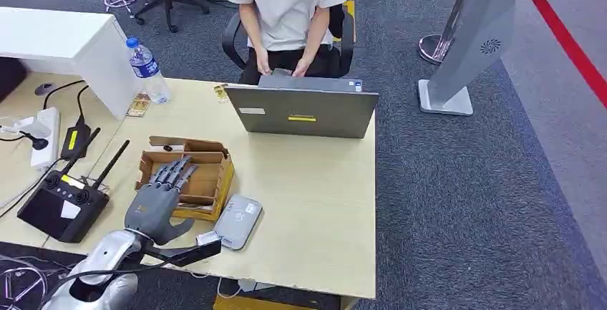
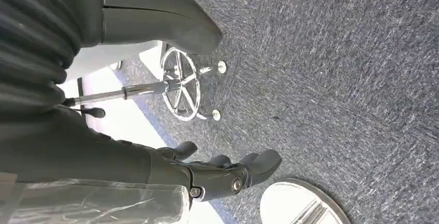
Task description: Pass the card to the sensor for recognition and then transmit it.
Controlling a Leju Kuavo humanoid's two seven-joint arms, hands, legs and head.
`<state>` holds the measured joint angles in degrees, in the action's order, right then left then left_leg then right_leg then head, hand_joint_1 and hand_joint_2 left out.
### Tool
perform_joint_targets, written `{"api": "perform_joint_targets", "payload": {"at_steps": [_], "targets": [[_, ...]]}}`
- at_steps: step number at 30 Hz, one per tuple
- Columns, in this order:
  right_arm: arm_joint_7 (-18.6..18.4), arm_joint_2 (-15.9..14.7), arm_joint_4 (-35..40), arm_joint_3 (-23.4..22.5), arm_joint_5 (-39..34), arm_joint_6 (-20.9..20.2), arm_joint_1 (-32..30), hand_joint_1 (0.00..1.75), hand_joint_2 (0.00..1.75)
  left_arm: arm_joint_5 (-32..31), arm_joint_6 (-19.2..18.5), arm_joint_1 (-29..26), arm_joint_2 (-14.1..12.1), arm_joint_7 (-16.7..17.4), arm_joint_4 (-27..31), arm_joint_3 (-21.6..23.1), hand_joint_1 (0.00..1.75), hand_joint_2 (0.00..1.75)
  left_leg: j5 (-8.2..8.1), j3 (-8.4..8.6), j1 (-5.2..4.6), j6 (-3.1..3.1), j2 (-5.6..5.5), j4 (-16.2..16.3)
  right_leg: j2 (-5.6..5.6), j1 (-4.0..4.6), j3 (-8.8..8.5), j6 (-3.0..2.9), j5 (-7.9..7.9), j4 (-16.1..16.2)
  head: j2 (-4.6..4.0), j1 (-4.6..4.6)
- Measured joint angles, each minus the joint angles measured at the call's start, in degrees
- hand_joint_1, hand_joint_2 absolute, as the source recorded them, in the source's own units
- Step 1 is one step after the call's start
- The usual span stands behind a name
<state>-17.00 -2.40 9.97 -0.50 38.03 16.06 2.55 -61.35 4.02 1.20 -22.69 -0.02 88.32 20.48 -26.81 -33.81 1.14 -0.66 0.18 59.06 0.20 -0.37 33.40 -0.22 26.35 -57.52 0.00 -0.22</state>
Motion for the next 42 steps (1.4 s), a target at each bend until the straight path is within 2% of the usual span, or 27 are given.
{"api": "perform_joint_targets", "payload": {"at_steps": [17,18,37,42], "targets": [[0.11,0.0,0.0,-0.09,1.03,-0.07,0.02,0.0,1.75,0.15,-0.13,1.28,1.2,0.07,-4.08,-2.29,0.0,1.75,-0.01,0.0,0.0,0.0,0.0,0.0,0.0,0.0,0.01,0.0,0.0,0.0,0.0,0.0],[0.11,0.0,0.0,-0.11,1.03,-0.07,0.03,0.0,1.75,0.15,-0.11,1.28,1.31,0.07,-4.17,-2.29,1.75,1.75,-0.01,-0.01,0.0,0.0,0.0,0.0,0.0,0.0,0.01,0.0,0.0,0.0,0.0,0.0],[0.26,0.0,0.0,-0.52,2.08,-0.42,0.03,0.0,1.75,1.82,-0.57,0.62,1.42,-1.71,-4.39,-3.26,1.75,1.75,0.0,-0.01,0.0,0.0,-0.01,0.0,-0.01,0.0,0.0,0.0,0.0,0.0,0.0,0.0],[0.31,0.0,0.0,-0.72,2.93,-0.48,0.03,0.0,1.75,3.69,0.31,0.05,1.75,-3.47,-4.39,-3.89,1.75,1.75,0.0,0.0,0.0,0.0,-0.01,0.0,0.0,0.0,-0.01,0.0,0.0,0.0,0.0,0.0]]}}
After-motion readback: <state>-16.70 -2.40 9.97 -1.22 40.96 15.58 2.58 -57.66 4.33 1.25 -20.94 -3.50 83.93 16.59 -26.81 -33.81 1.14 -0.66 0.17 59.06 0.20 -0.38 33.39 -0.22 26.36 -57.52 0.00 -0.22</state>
